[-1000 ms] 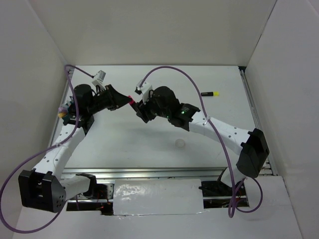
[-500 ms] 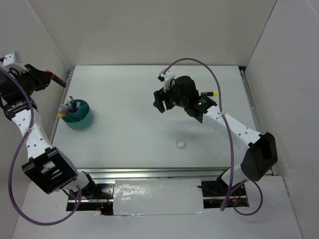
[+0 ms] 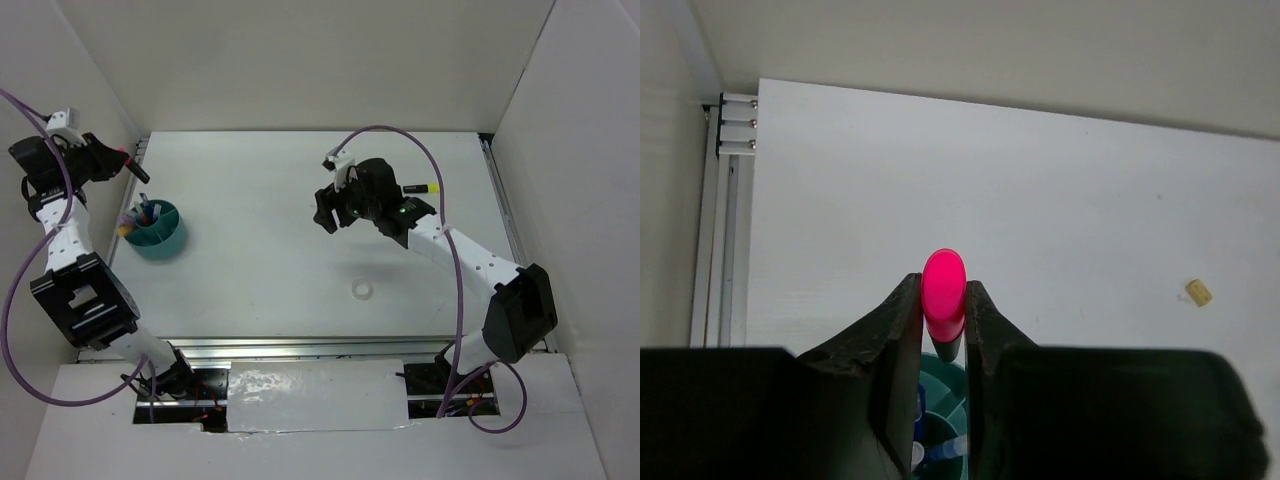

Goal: Sort the stationery into containers
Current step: Place the pen in the storage box, then pick up the pen from the center of the board, then place the pen in the storage box.

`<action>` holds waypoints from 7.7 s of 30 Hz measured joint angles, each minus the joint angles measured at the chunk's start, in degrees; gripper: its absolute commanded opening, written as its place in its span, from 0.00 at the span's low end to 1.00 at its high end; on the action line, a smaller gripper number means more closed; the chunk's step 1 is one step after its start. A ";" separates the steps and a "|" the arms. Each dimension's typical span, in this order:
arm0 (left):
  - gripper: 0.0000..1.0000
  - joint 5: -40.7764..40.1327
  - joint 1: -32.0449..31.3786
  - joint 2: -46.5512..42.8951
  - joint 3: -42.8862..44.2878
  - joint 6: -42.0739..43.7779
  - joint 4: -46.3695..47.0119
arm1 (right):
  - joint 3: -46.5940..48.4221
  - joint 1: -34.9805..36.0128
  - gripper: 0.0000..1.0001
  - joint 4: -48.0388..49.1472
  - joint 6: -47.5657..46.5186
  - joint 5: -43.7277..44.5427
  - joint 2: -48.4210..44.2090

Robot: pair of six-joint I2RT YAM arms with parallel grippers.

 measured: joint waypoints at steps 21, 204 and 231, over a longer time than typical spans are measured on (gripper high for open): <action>0.00 -20.02 -13.16 0.52 1.81 22.51 -15.34 | -1.40 -1.46 0.72 0.02 0.22 -2.25 0.00; 0.38 -25.29 -83.78 -18.29 -30.91 86.82 -7.67 | 19.32 -1.92 0.00 -40.06 39.85 -21.73 22.56; 0.00 -19.85 -50.60 -27.45 -20.61 40.87 -10.93 | 24.74 -29.14 0.74 -38.88 24.48 -23.21 17.53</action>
